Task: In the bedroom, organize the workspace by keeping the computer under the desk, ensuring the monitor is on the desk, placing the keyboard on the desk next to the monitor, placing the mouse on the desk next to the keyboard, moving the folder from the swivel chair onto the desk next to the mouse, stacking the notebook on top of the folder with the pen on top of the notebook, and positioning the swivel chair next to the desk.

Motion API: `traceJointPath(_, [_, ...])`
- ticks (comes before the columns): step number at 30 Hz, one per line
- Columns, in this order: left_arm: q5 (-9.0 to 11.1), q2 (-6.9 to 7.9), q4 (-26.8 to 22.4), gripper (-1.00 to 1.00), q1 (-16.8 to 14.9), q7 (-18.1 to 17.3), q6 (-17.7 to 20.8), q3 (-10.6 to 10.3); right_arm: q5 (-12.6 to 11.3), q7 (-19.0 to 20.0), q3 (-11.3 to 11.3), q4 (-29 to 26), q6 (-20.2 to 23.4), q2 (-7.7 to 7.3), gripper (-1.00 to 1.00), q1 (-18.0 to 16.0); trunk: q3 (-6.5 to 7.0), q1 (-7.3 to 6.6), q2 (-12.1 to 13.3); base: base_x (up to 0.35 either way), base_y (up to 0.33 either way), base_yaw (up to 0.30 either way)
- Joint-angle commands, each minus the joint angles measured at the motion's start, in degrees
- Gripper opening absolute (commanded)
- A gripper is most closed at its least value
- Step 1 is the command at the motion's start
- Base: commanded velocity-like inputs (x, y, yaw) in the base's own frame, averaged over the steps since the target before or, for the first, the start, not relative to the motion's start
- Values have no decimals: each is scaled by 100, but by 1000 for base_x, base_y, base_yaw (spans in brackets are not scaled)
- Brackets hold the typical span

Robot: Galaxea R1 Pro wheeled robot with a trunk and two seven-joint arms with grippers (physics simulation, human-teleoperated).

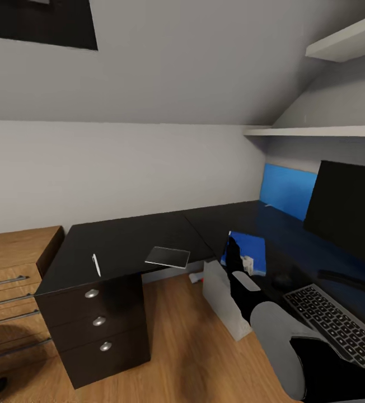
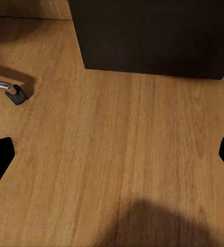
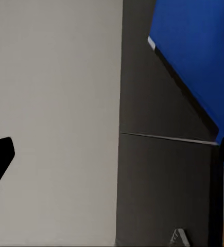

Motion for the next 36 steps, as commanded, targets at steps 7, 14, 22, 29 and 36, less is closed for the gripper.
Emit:
traceJointPath(7, [-5,-4,-2,100,-4,57,-7,-47,-62,54,31,67,5,26,100,-5,32,-1,-3,0,0,186])
traceJointPath(14, [-5,-5,1,100,-4,53,-7,-48,-63,46,53,191,16,58,100,-5,70,-1,-3,0,0,186])
traceJointPath(22, [-5,-3,2,100,-4,51,-7,-48,-63,45,51,270,26,145,100,-5,109,-1,-3,0,0,186])
traceJointPath(29, [-5,4,-1,100,-4,50,-7,-47,-63,53,46,274,40,148,100,-5,126,-1,-3,-10,0,130])
traceJointPath(36, [-5,6,2,100,-4,55,-7,-44,-76,68,38,265,90,142,100,-5,128,-1,-3,-154,20,24])
